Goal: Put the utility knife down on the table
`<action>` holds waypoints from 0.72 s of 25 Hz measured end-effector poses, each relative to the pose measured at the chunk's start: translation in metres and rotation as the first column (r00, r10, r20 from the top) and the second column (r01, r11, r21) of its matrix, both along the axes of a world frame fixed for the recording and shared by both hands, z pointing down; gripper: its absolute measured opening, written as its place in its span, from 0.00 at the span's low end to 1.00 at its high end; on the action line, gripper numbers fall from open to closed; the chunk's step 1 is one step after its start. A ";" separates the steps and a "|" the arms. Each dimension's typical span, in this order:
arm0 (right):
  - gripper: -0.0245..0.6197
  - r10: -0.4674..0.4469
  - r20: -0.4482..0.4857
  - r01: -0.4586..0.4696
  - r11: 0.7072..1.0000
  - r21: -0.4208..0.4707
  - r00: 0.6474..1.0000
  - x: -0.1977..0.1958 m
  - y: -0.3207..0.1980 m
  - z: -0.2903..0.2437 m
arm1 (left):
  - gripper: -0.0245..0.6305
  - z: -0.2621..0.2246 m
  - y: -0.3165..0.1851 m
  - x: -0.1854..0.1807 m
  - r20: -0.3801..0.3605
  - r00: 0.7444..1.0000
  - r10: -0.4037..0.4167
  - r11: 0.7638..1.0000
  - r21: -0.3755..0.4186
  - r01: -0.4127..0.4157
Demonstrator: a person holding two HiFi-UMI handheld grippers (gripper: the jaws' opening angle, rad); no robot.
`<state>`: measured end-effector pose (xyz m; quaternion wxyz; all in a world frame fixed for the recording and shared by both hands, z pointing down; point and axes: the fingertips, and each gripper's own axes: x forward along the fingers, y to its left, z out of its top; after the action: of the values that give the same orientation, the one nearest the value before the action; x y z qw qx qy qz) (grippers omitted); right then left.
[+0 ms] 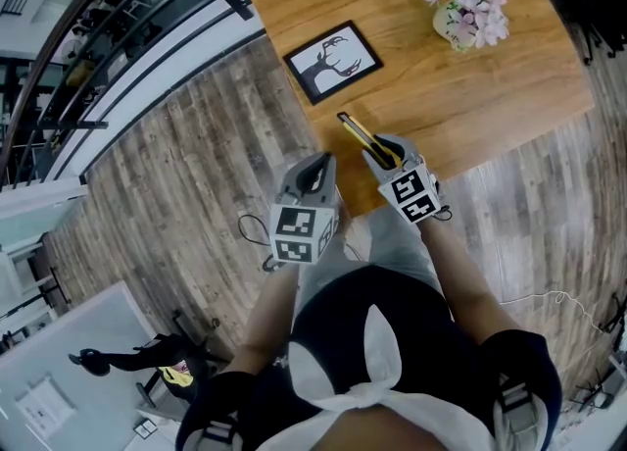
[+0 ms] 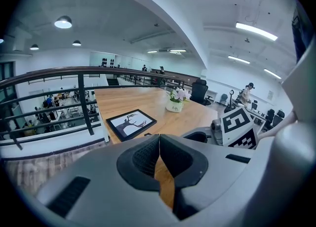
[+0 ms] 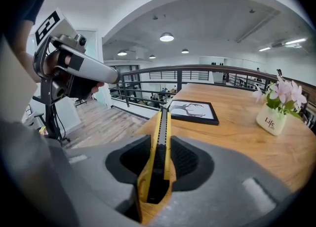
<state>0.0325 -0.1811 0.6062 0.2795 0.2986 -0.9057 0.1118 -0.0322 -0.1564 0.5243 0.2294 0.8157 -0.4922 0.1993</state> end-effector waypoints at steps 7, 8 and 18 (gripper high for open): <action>0.23 -0.017 -0.024 0.016 1.000 -0.026 1.000 -0.002 0.004 0.016 | 0.07 0.003 0.005 -0.003 0.005 1.000 -0.009 1.000 -0.012 0.009; 0.23 -0.020 -0.028 0.019 0.999 -0.030 0.999 -0.002 0.005 0.019 | 0.07 0.004 0.005 -0.003 0.006 1.000 -0.010 1.000 -0.013 0.010; 0.23 -0.050 -0.071 0.046 0.998 -0.053 0.996 0.000 0.005 0.037 | 0.07 0.010 0.005 -0.003 0.009 1.000 -0.013 1.000 -0.026 0.014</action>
<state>0.0321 -0.1761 0.6435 0.3223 0.2734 -0.8987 0.1175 -0.0348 -0.1517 0.5346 0.2394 0.8084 -0.4960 0.2076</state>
